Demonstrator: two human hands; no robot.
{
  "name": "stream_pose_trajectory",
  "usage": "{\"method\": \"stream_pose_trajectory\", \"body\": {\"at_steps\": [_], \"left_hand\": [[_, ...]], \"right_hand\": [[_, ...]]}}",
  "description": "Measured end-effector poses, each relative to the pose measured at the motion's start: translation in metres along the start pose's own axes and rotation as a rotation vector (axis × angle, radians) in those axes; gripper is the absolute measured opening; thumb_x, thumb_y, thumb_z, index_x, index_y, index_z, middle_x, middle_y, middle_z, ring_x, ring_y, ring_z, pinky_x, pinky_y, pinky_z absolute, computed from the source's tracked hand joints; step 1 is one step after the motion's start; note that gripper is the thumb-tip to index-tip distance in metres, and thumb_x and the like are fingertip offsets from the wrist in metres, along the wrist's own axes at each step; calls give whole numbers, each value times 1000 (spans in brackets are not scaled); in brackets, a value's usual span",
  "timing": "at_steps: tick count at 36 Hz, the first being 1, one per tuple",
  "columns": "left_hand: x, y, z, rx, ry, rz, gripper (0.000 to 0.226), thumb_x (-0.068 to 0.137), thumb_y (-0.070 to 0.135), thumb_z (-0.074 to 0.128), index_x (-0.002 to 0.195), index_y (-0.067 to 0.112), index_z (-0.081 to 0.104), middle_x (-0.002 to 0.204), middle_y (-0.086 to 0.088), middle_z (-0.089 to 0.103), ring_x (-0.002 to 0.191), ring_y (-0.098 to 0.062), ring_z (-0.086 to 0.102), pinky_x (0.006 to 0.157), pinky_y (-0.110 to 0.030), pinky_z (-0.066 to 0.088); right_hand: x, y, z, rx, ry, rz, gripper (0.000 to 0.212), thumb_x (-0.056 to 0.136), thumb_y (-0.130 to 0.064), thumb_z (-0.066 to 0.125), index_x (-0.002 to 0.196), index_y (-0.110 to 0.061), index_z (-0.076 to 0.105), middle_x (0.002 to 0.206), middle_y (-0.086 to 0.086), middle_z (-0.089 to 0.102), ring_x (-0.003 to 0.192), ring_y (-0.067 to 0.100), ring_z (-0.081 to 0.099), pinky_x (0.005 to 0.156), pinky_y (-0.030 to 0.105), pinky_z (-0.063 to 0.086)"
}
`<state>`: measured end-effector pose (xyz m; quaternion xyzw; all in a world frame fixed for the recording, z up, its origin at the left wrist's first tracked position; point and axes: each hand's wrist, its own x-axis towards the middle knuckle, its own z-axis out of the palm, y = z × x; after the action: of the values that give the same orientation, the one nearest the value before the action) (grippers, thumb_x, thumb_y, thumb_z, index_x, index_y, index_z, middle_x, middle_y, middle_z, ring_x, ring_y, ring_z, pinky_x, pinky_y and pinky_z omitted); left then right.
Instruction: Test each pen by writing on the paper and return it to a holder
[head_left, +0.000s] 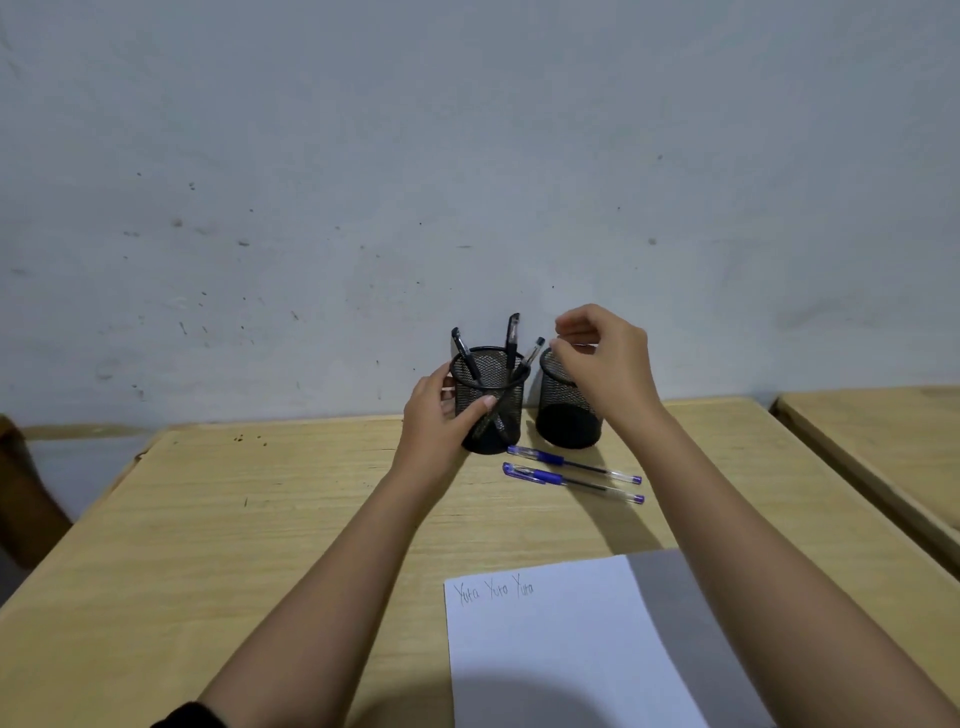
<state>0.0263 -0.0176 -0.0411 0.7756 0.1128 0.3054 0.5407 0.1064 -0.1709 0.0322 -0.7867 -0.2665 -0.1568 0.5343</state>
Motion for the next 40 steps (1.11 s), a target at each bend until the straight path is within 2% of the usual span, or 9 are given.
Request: {"method": "stream_pose_trajectory", "body": {"at_steps": [4, 8, 11, 14, 18, 25, 30, 36, 40], "left_hand": [[-10, 3, -4, 29, 19, -24, 33, 87, 18, 64, 119, 20, 57, 115, 2, 55, 95, 1, 56, 83, -17, 49], [-28, -3, -17, 221, -95, -55, 39, 90, 23, 59, 125, 8, 53, 122, -1, 53, 107, -9, 52, 84, -19, 38], [-47, -17, -32, 393, -231, -60, 47, 90, 32, 58, 128, 5, 50, 130, -5, 52, 120, -18, 52, 93, -27, 41], [-64, -29, -45, 623, -334, -13, 44, 90, 45, 51, 115, 8, 55, 121, -10, 57, 118, -27, 51, 96, -36, 42], [-78, -29, -50, 727, -354, -5, 53, 95, 41, 46, 137, 9, 43, 150, -8, 34, 140, -20, 27, 113, -30, 21], [-83, -25, -50, 740, -348, 8, 54, 96, 40, 43, 140, 9, 39, 152, -7, 30, 142, -18, 23, 114, -28, 18], [-84, -17, -53, 638, -306, 2, 47, 93, 33, 52, 131, 5, 48, 139, -9, 46, 131, -22, 40, 103, -25, 29], [-91, 8, -55, 235, -226, 4, 38, 90, 31, 59, 126, 21, 54, 128, 8, 53, 114, -5, 50, 99, -28, 43], [-89, 27, -62, 232, -289, 125, 26, 89, 26, 60, 115, 22, 62, 109, 6, 60, 101, -5, 58, 93, -24, 47]], "right_hand": [[-23, 10, -19, 13, 28, -4, 10, 80, -3, 61, 82, -12, 65, 78, 0, 65, 66, 0, 56, 64, 5, 44], [-54, 31, -24, -54, -120, 37, 14, 80, -2, 61, 77, -15, 64, 74, 4, 64, 60, 3, 54, 62, 12, 45], [-76, 47, -17, -211, -316, 97, 12, 81, -6, 60, 83, -17, 65, 82, 4, 66, 74, 15, 62, 72, 27, 52], [-90, 56, -10, -396, -422, 60, 16, 82, -11, 58, 95, -13, 67, 90, 5, 62, 84, 21, 58, 76, 32, 49], [-96, 57, -3, -527, -429, 19, 18, 85, -16, 59, 100, -10, 66, 98, 8, 58, 93, 24, 54, 78, 34, 47], [-96, 44, 4, -568, -469, 4, 17, 89, -14, 56, 102, -8, 66, 103, 9, 56, 94, 26, 56, 79, 35, 47], [-94, 27, 3, -440, -449, -60, 15, 86, -8, 53, 95, -9, 65, 93, 3, 52, 86, 23, 52, 75, 34, 44], [-90, -2, -3, -361, -523, -169, 12, 88, -11, 58, 95, -12, 68, 83, -8, 48, 80, 10, 48, 70, 17, 33], [-94, -21, -9, -302, -538, -230, 12, 88, -10, 59, 95, -12, 69, 84, -6, 51, 75, 1, 49, 66, 4, 34]]}}
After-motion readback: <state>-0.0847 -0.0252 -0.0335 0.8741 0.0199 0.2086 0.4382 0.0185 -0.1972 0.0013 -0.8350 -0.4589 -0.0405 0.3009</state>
